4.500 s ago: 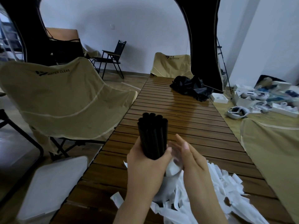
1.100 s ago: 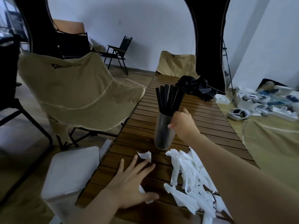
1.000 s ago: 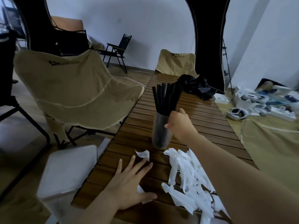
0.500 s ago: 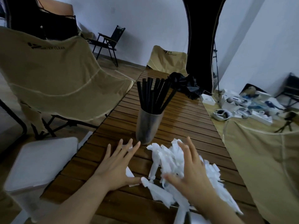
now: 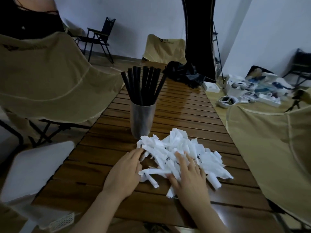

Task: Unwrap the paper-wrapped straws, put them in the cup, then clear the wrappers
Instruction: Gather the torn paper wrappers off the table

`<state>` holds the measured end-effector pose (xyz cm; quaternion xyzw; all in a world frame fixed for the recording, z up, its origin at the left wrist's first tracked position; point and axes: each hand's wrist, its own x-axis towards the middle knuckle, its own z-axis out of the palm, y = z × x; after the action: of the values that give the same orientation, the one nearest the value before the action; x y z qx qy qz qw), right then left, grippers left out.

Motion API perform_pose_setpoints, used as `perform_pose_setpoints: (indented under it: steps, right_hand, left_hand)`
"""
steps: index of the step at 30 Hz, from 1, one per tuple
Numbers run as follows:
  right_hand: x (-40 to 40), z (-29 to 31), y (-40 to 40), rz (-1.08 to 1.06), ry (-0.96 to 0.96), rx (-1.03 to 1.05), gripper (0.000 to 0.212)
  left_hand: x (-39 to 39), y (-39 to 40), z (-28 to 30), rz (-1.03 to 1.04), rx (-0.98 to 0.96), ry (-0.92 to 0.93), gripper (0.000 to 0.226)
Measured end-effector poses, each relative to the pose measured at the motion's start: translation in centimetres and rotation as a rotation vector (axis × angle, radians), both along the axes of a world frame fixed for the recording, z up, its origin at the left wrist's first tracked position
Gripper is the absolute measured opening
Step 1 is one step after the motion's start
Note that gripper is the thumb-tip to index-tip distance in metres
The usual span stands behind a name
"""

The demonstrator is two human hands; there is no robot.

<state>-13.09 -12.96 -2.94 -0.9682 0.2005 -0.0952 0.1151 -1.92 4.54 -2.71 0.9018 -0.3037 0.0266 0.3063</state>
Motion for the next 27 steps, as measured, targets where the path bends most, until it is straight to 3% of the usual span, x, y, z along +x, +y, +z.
perform_pose_setpoints:
  steps: [4,6,11,14,17,21,23,27]
  right_hand:
    - [0.2,0.0,-0.2,0.058,-0.055,0.036,0.057]
    - [0.0,0.1,-0.2,0.120,-0.086,0.071,0.058]
    - [-0.3,1.2,-1.2,0.209,-0.153,0.160,0.080]
    - [-0.5,2.6,-3.3,0.221,-0.170,0.177,0.092]
    - [-1.2,3.9,-5.6,0.158,-0.172,0.214,0.097]
    - [-1.6,3.0,-7.7,-0.045,-0.053,0.272,0.106]
    - [-1.4,1.7,-7.8,-0.063,0.034,0.246,0.104]
    - [0.1,0.4,-6.5,0.043,0.079,0.229,0.088]
  left_hand:
    - [-0.3,-0.8,0.6,0.065,-0.233,0.213,0.045]
    - [0.0,-1.3,0.8,0.113,-0.409,0.334,0.058]
    - [-0.8,-3.3,2.3,0.046,-0.564,0.420,0.086]
    - [-0.7,-3.7,3.3,-0.026,-0.431,0.396,0.104]
    - [-0.4,-3.7,3.5,-0.097,-0.079,0.256,0.122]
    - [-0.7,-4.5,2.3,-0.117,0.318,0.074,0.125]
    - [-0.7,-5.0,1.2,-0.110,0.387,0.010,0.119]
    - [0.6,-5.8,-0.4,-0.105,0.327,-0.035,0.108]
